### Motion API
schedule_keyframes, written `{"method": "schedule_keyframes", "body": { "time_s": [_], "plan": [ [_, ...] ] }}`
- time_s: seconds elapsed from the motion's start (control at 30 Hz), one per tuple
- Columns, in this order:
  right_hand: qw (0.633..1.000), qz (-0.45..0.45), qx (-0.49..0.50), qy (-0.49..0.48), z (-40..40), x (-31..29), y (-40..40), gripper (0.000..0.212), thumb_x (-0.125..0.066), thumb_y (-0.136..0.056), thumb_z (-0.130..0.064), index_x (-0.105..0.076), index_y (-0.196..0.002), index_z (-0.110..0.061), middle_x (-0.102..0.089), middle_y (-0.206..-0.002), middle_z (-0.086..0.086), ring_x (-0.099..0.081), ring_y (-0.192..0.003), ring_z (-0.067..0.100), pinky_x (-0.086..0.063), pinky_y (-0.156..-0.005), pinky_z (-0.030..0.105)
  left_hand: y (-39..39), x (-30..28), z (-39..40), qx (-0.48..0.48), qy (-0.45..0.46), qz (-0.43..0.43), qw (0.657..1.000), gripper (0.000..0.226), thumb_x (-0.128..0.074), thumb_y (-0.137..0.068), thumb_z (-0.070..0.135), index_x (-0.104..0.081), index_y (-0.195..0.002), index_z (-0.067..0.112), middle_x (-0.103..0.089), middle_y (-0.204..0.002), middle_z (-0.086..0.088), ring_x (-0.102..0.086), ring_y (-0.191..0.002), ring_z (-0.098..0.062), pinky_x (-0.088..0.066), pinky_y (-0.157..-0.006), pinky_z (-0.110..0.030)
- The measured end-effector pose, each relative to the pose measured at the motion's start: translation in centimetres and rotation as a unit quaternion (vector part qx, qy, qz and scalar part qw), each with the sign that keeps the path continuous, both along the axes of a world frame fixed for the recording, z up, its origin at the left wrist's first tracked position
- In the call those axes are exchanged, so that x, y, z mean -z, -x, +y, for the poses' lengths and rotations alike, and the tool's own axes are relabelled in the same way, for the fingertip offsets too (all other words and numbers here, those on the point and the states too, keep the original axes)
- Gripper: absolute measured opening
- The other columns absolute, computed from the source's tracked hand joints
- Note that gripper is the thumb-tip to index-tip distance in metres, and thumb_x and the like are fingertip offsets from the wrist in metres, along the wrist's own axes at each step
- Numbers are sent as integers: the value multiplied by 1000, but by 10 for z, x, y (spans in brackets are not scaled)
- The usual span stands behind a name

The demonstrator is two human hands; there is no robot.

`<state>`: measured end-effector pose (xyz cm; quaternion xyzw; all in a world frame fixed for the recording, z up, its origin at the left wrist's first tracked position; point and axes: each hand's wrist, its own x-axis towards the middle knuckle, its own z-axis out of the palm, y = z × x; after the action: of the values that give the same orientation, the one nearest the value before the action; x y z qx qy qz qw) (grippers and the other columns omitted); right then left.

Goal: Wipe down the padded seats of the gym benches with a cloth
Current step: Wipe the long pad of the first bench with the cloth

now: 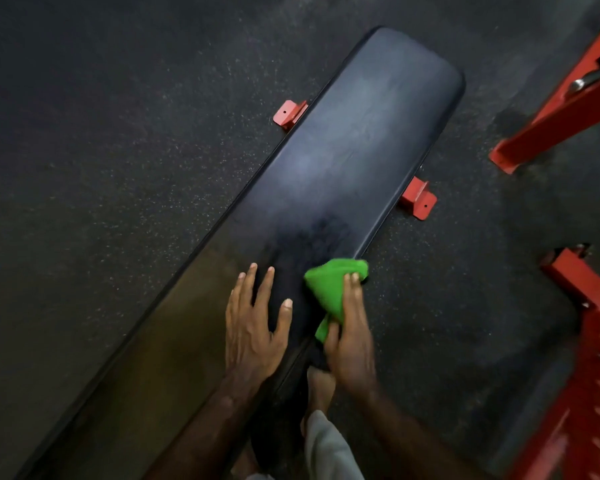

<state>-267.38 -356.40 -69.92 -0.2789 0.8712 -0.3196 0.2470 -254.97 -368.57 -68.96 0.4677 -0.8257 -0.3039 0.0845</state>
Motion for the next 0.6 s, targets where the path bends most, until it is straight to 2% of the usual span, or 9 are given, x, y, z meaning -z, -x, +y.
{"method": "schedule_keyframes", "body": {
  "time_s": [0.07,0.1,0.2,0.27,0.3,0.37,0.5,0.57,0.6],
  "plan": [
    [993,-6,114,-3,-20,-2,1,89,-50,-89,8,-15,-164,-22,-11,-172,-6,-9,-159,9,-19,-128,32,-3,1,-1,-3,-6,2,1000,63,-42,-101,53,-39,-157,25,-24,-169,-1,-19,-156,-22,-20,-123,-37],
    [994,1,111,1,-24,-6,-8,87,-50,-89,8,-17,-164,-22,-13,-172,-5,-9,-159,10,-18,-128,29,-5,3,-2,-6,-3,5,1000,62,-42,-101,52,-39,-157,24,-25,-169,-1,-20,-156,-23,-20,-123,-36],
    [994,34,-105,26,-2,-12,-51,81,-47,-87,2,-28,-162,-21,-18,-171,-7,-11,-159,18,-20,-127,29,-12,5,-5,-17,11,11,1000,58,-42,-101,43,-43,-155,21,-30,-167,-3,-25,-154,-24,-27,-122,-43],
    [961,66,-269,8,22,-14,-64,79,-43,-86,-8,-30,-162,-22,-15,-171,-10,-11,-159,17,-33,-123,36,-18,4,-6,-33,7,11,999,57,-43,-101,42,-46,-154,21,-32,-166,-3,-26,-154,-25,-29,-120,-46],
    [949,77,-305,4,23,-12,-54,79,-43,-86,-12,-29,-162,-23,-14,-171,-11,-11,-159,16,-34,-122,38,-22,3,-8,-44,6,10,999,57,-44,-100,42,-46,-153,21,-32,-166,-3,-26,-153,-25,-29,-119,-45],
    [953,97,-286,-16,7,-9,-29,79,-45,-86,-16,-28,-163,-21,-18,-171,-6,-12,-159,18,-27,-125,42,-29,0,-11,-60,7,7,998,57,-45,-100,43,-46,-153,22,-33,-165,-3,-26,-153,-25,-27,-119,-42],
    [982,107,-143,-54,-29,-8,-16,82,-52,-84,-13,-28,-162,-18,-21,-171,1,-9,-160,22,-18,-128,48,-45,3,-23,-88,9,-5,996,58,-44,-101,44,-44,-154,21,-32,-166,-4,-26,-153,-25,-23,-121,-39],
    [962,122,-238,-57,-18,-5,-48,83,-50,-85,-14,-25,-163,-20,-17,-172,-1,-5,-160,22,-21,-127,50,-52,5,-27,-107,13,-7,994,59,-44,-100,45,-44,-154,20,-33,-165,-5,-28,-152,-27,-25,-120,-42],
    [933,139,-327,-49,-5,-5,-64,83,-48,-84,-17,-25,-163,-22,-17,-172,-2,-4,-160,22,-23,-125,49,-54,5,-27,-110,13,-5,994,60,-43,-100,45,-44,-154,19,-34,-165,-6,-29,-152,-28,-26,-120,-43]
  ]
}}
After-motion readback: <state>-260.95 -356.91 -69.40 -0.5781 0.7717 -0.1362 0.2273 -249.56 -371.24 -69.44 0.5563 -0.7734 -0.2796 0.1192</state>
